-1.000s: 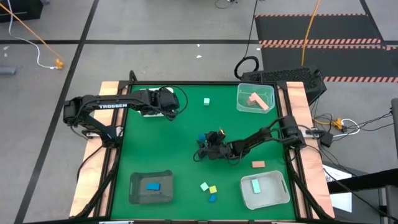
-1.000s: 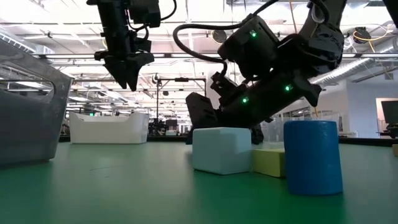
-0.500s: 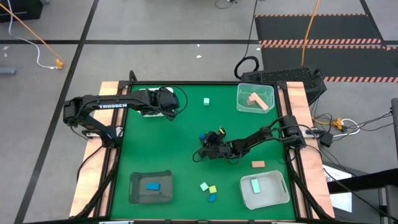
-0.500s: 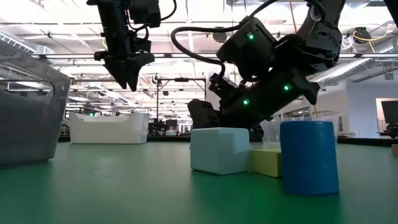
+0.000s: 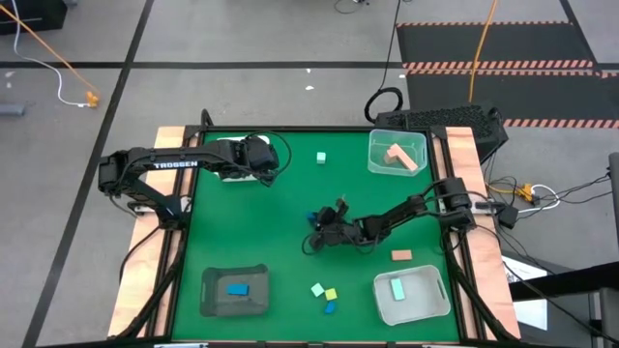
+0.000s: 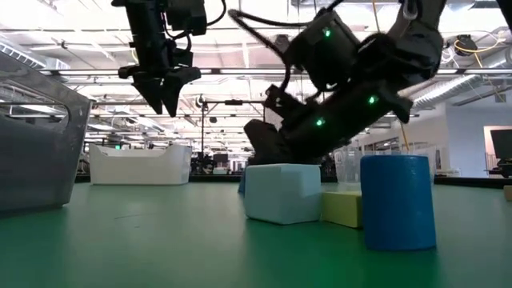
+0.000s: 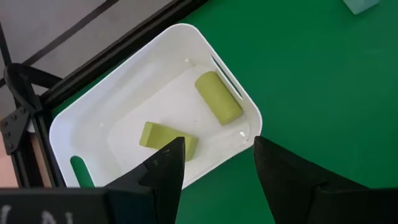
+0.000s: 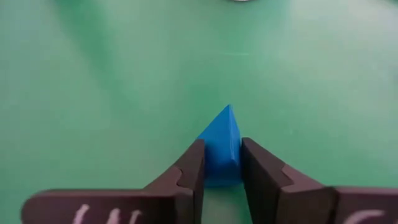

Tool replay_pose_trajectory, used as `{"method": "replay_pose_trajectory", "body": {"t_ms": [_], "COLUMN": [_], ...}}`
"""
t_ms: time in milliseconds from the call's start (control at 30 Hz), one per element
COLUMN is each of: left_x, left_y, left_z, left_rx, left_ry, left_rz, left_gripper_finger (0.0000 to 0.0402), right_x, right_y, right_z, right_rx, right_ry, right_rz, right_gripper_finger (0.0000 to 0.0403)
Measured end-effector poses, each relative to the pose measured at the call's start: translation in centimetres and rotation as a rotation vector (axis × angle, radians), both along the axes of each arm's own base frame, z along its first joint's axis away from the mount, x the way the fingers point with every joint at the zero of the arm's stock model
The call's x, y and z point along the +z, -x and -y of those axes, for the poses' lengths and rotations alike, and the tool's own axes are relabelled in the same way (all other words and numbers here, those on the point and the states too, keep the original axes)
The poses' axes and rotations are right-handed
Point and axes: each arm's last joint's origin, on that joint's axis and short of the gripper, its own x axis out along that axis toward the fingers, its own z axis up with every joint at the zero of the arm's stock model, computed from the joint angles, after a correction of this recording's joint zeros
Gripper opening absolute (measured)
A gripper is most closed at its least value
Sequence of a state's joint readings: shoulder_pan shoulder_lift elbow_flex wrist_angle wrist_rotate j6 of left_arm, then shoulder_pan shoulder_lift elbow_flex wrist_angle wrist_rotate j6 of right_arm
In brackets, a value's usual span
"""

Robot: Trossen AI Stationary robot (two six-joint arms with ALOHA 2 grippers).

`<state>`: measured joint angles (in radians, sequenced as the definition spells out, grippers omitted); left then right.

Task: Sort & place blocks by color
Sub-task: Put the top blue block into the black bin

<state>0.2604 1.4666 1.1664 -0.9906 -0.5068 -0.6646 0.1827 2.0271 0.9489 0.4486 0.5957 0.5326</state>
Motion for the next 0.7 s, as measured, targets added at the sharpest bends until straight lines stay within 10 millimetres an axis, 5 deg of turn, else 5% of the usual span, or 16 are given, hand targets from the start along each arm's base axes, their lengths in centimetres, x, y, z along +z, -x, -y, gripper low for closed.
{"method": "replay_pose_trajectory", "body": {"t_ms": [333,533,700], "left_x": [-0.1,0.4,1.5], "left_y": [-0.8,-2.7,-4.7], "left_z": [1.5,3.0,4.7], "left_rx": [-0.247,-0.521,-0.714], "left_ry": [0.157,0.328,0.221], "left_rz": [0.003,0.209,0.362], "left_gripper_finger": [0.0191,0.0191,0.0191], "right_x": [6.1,10.4,14.0], "right_y": [0.5,1.8,3.1], "right_z": [1.3,2.8,4.2], "right_rx": [0.123,0.173,0.145], "right_ry": [0.142,0.303,0.349], "right_rz": [-0.005,-0.038,0.022], "right_gripper_finger": [0.0053,0.0053,0.0053]}}
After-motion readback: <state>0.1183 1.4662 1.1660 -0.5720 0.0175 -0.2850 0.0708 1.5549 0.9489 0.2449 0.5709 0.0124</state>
